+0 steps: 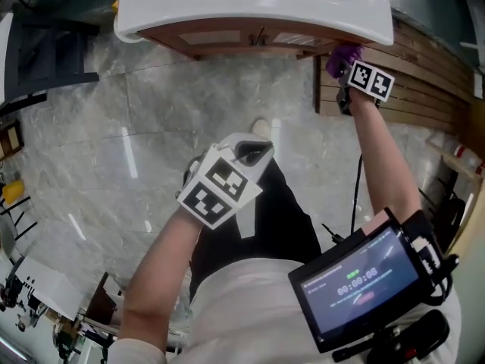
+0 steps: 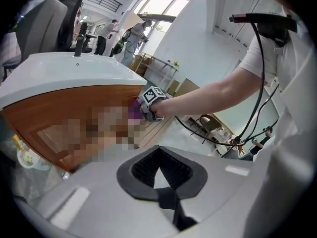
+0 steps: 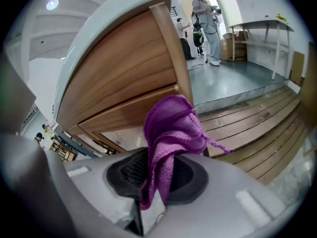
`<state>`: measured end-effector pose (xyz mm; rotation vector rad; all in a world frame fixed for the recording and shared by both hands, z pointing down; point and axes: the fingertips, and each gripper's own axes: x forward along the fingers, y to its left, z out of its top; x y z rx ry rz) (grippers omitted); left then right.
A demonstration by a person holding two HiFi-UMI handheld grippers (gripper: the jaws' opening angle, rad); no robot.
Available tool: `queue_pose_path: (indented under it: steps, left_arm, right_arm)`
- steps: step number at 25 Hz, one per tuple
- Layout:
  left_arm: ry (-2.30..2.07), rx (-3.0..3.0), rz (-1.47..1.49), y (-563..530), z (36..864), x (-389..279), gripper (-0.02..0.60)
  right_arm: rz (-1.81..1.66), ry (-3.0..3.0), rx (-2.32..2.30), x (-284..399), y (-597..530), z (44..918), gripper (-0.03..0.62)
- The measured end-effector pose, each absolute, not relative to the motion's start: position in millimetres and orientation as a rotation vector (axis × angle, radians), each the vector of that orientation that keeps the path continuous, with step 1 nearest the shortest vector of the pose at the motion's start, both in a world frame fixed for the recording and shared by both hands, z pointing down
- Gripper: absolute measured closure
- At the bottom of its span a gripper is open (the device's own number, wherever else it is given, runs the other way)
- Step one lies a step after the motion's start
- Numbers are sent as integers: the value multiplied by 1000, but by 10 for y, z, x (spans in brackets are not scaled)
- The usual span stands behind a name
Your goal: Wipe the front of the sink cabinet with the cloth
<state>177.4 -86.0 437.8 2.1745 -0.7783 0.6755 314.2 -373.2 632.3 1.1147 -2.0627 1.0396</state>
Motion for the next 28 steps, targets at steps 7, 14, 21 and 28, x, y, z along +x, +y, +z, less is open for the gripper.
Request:
queue_pose_path:
  steps: [7, 14, 21, 28]
  left_arm:
    - [-797, 2162, 678, -898, 4418, 1723, 574]
    - [-808, 2157, 657, -820, 4379, 1679, 575]
    - [-849, 2148, 643, -737, 4350, 1540, 574]
    - [-911, 2113, 635, -529, 4344, 1244, 574]
  right_arm:
    - [1051, -2089, 1024, 2806, -3659, 6360, 513]
    - [1052, -2109, 965, 2433, -3547, 6332, 513]
    - [1026, -2121, 904, 2094, -3430, 6336, 513]
    - [1008, -2139, 840, 1651, -3222, 6332, 513]
